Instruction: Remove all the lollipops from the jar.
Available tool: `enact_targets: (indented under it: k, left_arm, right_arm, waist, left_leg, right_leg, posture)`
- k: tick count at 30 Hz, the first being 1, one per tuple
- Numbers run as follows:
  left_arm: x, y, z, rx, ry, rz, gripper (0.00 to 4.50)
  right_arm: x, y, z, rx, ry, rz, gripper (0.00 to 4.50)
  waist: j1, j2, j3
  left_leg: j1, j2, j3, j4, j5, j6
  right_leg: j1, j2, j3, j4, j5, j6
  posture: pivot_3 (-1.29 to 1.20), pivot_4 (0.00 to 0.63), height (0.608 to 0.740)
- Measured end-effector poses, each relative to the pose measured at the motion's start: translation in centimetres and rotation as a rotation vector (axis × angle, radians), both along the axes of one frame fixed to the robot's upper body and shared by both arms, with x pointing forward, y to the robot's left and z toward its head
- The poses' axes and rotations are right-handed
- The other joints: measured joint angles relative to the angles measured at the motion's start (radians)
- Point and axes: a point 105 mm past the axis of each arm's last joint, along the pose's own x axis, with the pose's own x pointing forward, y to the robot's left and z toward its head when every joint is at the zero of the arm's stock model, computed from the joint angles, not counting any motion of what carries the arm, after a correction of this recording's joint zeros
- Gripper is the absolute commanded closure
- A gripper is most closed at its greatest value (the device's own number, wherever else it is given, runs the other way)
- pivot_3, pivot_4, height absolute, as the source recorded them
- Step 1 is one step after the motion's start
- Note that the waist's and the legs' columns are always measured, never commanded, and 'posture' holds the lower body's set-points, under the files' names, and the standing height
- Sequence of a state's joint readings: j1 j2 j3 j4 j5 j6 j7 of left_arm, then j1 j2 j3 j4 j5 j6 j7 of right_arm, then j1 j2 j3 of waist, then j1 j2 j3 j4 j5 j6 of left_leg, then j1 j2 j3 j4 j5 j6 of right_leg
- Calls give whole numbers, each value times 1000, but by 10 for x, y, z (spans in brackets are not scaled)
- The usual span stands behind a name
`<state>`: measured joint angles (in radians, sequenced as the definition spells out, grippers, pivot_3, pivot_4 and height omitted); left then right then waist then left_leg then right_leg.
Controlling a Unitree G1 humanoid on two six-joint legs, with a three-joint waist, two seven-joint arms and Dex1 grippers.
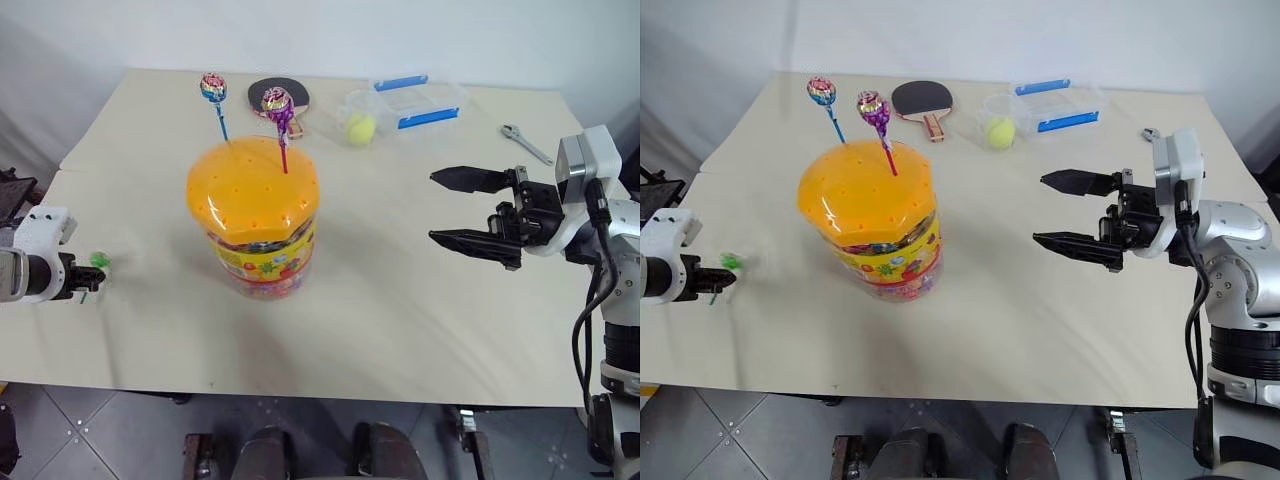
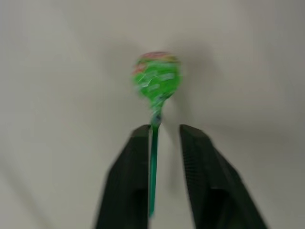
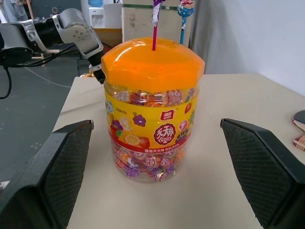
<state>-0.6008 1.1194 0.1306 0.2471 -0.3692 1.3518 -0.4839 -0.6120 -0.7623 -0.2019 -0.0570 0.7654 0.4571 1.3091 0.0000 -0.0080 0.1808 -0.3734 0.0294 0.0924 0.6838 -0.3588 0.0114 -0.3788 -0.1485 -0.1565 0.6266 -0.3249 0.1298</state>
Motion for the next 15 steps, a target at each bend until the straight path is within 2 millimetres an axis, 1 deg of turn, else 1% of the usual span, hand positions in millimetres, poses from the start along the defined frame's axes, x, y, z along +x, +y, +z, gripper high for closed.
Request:
enact_targets:
  k: [5, 6, 8, 11, 12, 14, 15]
  left_arm:
    - [2, -7, 16, 15, -19, -20, 925]
    - [1, -9, 24, 26, -24, -34, 682]
    - [-1, -12, 44, 59, -56, -60, 34]
    - [-1, -22, 81, 95, -149, -119, 34]
    - [0, -25, 89, 93, -174, -138, 34]
    - [7, -36, 109, 90, -266, -208, 34]
    - [14, -44, 120, 85, -339, -267, 34]
  right_arm:
    - [0, 0, 0, 1, -1, -5, 0]
    - [0, -1, 1, 1, -2, -6, 0]
    - [0, -1, 1, -1, -4, -8, 0]
    - [1, -3, 1, -11, -11, -19, 0]
    - [1, -3, 1, -12, -12, -21, 0]
    - [2, -4, 1, -10, -16, -27, 0]
    - [2, -4, 1, -9, -17, -30, 0]
  waist:
    - [0, 0, 0]
    - [0, -1, 0]
    - [0, -1, 0]
    - [2, -1, 0]
    - [2, -1, 0]
    - [3, -1, 0]
    - [5, -1, 0]
  left_leg:
    - [0, 0, 0, 0, 0, 0]
    - [0, 0, 0, 0, 0, 0]
    - [0, 0, 0, 0, 0, 0]
    - [0, 0, 0, 0, 0, 0]
    - [0, 0, 0, 0, 0, 0]
    - [0, 0, 0, 0, 0, 0]
    - [0, 0, 0, 1, 0, 0]
  right_leg:
    - [0, 0, 0, 0, 0, 0]
    - [0, 0, 0, 0, 0, 0]
    - [0, 0, 0, 0, 0, 0]
    - [-1, 0, 0, 0, 0, 0]
    - [0, 0, 0, 0, 0, 0]
    - [-1, 0, 0, 0, 0, 0]
    - [0, 0, 0, 0, 0, 0]
  posture:
    - [0, 150, 740]
    - [0, 150, 740]
    - [0, 150, 740]
    - [0, 150, 740]
    - [0, 150, 740]
    - [0, 150, 740]
    - [0, 150, 740]
